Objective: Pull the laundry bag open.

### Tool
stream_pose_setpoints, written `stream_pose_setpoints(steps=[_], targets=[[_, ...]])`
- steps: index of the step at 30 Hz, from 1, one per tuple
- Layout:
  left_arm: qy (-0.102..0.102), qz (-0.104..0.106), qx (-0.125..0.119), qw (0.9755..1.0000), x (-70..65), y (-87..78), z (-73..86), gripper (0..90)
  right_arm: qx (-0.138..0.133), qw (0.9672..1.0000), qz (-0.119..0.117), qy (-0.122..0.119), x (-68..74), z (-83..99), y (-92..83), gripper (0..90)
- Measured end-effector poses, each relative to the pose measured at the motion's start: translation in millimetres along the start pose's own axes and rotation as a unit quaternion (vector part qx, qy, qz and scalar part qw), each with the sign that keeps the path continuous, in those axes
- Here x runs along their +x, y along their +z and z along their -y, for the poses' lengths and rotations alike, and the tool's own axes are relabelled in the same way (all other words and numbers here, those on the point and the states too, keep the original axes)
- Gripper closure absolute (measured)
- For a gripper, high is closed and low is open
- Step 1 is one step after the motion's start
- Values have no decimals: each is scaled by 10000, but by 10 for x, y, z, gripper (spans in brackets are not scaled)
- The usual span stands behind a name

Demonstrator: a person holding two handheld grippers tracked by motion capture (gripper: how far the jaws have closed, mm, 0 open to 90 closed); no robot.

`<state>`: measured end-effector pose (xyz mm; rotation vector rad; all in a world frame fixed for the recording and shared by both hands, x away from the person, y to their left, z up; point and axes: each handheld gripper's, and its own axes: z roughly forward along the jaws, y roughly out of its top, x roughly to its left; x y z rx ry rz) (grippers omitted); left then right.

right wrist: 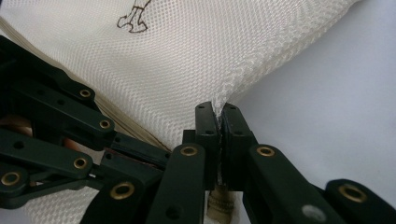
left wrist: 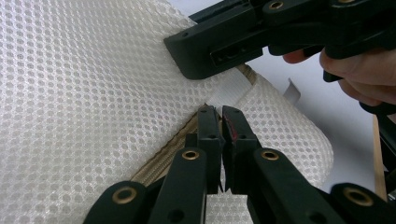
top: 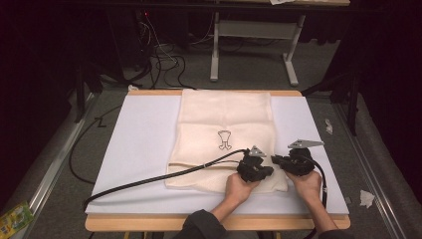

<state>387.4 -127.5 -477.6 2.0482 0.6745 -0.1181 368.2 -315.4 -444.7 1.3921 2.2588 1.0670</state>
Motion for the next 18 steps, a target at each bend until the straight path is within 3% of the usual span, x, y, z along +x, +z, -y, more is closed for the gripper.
stream_pose_setpoints(steps=[7, 11, 18], targets=[[77, -97, 59, 9999, -28, -61, -25, 867, 17, 10000, 36, 22, -28, 26, -20, 884], [92, -143, 93, 9998, -15, -104, -71, 867, 43, 9997, 171, -161, -11, -9, -8, 884], [189, -253, 181, 9993, -22, -127, -65, 868, 87, 9997, 185, -127, -16, -9, 3, 885]])
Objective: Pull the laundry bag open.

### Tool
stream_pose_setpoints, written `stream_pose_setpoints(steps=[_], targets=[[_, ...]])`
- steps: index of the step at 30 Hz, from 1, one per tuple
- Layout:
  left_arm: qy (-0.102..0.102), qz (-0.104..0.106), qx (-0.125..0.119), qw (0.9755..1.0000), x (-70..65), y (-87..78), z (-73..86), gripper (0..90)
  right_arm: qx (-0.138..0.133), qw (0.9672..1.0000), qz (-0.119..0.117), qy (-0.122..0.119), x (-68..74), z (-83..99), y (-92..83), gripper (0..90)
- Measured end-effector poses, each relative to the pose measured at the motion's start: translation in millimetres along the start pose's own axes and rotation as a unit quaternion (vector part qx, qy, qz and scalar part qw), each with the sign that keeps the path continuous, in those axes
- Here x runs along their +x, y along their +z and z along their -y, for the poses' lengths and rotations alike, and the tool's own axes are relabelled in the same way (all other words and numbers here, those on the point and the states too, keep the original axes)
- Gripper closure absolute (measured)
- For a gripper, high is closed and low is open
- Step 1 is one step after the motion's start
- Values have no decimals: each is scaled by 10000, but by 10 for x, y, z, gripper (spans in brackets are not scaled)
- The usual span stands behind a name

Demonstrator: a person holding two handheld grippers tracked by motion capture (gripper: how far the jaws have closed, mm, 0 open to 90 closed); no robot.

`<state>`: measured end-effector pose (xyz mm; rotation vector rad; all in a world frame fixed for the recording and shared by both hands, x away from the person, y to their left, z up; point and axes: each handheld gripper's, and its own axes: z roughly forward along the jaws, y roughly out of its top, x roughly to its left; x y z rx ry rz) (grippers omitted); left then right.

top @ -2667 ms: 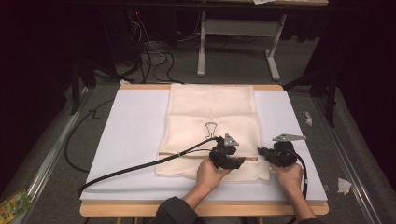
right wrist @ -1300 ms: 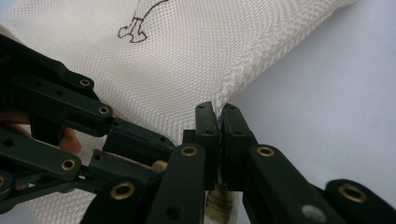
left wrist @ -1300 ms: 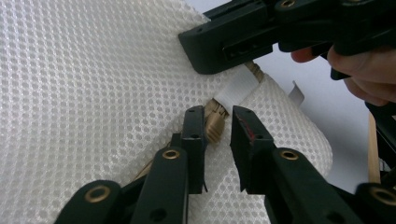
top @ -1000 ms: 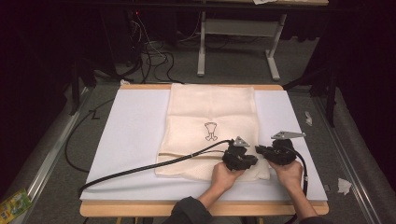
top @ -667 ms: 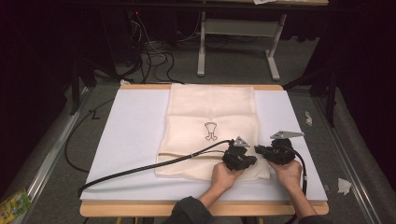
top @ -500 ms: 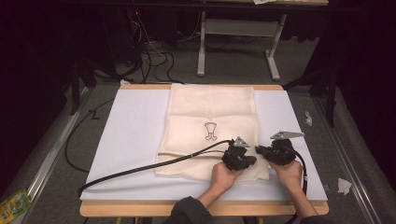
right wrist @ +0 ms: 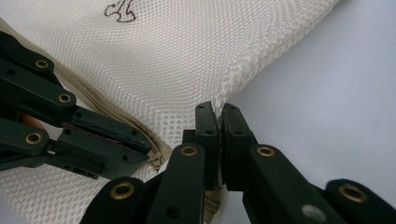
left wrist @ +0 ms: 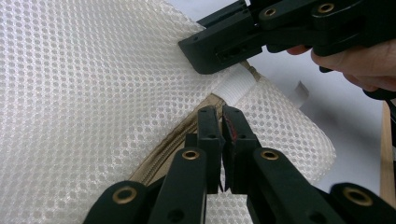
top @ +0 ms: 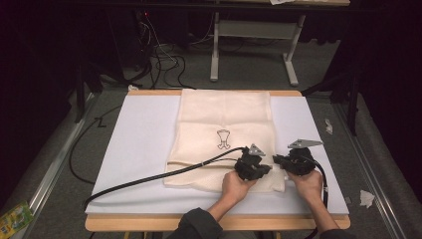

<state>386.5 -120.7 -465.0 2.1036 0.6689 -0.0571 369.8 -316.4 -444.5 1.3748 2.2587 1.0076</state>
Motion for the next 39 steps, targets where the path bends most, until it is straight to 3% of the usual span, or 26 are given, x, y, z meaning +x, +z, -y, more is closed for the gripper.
stream_pose_setpoints(steps=[11, 15, 21, 30, 39], targets=[[160, -78, 14, 9998, -15, -98, -52, 868, -50, 10000, -34, -32, 9, 2, -7, 884], [204, -120, 35, 9997, -14, -108, -54, 868, -35, 9997, 67, -219, 51, -16, 2, 884], [188, -128, 45, 9997, -14, -105, -54, 868, 13, 9999, -28, -113, 23, -12, 4, 884], [258, -266, 106, 9993, -7, -125, -47, 868, 41, 10000, 7, -83, 13, -9, 8, 884], [301, -268, 130, 9991, 0, -141, -56, 867, 2, 10000, 0, -56, 16, -3, 12, 883]])
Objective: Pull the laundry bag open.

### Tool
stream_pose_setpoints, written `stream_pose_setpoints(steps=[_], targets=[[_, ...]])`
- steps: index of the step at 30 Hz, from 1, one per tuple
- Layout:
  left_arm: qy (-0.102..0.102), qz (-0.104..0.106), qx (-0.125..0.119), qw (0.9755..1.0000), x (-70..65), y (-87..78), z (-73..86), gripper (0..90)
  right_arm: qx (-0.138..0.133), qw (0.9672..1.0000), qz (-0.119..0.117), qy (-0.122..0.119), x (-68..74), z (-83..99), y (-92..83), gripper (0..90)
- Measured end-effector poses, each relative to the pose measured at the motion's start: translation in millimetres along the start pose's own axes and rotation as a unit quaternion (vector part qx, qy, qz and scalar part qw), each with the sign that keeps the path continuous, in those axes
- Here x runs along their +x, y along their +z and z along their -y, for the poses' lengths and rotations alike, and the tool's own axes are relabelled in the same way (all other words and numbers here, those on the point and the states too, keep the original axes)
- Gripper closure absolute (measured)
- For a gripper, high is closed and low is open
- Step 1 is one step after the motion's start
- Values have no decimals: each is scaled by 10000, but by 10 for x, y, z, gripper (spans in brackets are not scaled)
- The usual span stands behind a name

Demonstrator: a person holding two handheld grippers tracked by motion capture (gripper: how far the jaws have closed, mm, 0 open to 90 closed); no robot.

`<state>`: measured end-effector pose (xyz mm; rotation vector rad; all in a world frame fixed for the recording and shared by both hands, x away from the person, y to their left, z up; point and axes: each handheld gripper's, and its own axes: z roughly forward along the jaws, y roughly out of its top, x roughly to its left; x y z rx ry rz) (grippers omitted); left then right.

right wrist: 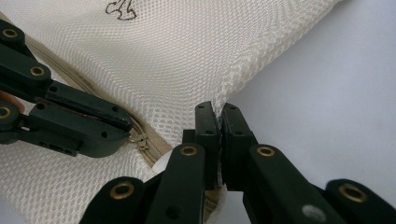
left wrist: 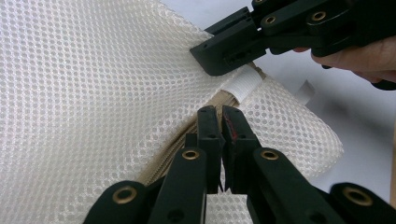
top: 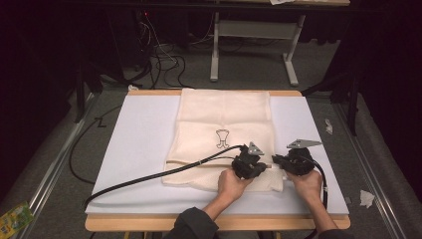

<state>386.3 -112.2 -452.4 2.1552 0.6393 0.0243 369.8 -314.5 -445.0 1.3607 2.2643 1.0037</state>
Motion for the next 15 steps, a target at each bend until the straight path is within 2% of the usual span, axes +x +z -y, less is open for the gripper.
stream_pose_setpoints(steps=[6, 12, 15], targets=[[72, -64, -2, 10000, -16, -19, 5, 868, -36, 10000, -42, 43, -2, 17, 10, 883], [121, -123, 2, 9999, -5, -45, 14, 868, 20, 10000, 74, -44, 13, 23, 18, 883], [40, -95, -49, 9999, 16, -62, 18, 868, 48, 9999, 82, -49, 23, 18, 20, 883]])
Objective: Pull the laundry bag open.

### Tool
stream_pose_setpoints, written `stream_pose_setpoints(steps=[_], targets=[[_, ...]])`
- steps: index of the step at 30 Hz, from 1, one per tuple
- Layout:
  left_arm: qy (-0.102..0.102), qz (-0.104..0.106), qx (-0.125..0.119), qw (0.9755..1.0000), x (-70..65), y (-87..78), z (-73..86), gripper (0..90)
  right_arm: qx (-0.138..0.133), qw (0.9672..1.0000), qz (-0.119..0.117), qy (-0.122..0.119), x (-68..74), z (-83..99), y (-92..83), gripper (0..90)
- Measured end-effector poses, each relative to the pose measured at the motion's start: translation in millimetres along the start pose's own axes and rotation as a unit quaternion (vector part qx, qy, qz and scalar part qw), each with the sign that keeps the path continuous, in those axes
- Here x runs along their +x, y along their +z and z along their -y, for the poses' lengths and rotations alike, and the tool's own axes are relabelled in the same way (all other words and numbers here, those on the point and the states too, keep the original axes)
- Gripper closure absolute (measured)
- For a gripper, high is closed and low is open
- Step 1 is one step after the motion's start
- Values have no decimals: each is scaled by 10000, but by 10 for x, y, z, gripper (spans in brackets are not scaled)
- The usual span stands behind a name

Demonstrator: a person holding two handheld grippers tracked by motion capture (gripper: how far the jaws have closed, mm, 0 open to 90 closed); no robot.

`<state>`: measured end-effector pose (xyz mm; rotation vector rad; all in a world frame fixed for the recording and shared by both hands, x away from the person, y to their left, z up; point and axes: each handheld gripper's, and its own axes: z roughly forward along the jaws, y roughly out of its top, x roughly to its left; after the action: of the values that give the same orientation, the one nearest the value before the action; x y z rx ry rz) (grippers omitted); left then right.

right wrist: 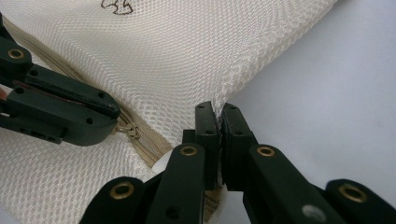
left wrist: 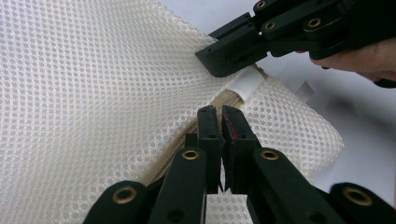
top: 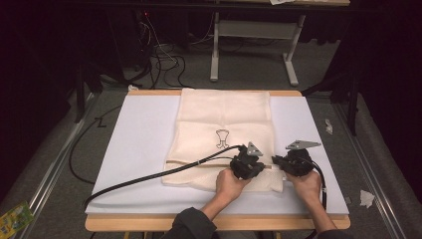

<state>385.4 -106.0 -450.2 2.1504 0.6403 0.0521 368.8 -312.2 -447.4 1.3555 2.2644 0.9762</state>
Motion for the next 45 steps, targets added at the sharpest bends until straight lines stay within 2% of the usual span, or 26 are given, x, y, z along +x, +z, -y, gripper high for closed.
stream_pose_setpoints(steps=[3, 11, 23, 28, 35, 39, 45], targets=[[-78, 6, -25, 10000, 38, -30, 23, 867, -31, 10000, 13, 36, -12, 7, -3, 884], [22, -67, -40, 10000, 38, -89, 19, 868, -46, 10000, 11, 18, -11, 3, 12, 883], [-99, -51, -81, 9999, 76, -125, 66, 868, -45, 10000, 42, 9, -1, 9, 24, 883], [-83, -55, -105, 9999, 76, -133, 65, 868, -73, 9999, 9, 84, -10, 21, 18, 883], [-90, -51, -108, 9999, 76, -137, 72, 868, -58, 10000, 15, 65, -6, 16, 15, 883], [-105, -120, -109, 9998, 91, -168, 86, 868, -65, 9999, 37, 68, -9, 20, 16, 883], [-119, -89, -121, 9998, 99, -174, 90, 868, -91, 9999, 31, 80, -12, 22, 17, 883]])
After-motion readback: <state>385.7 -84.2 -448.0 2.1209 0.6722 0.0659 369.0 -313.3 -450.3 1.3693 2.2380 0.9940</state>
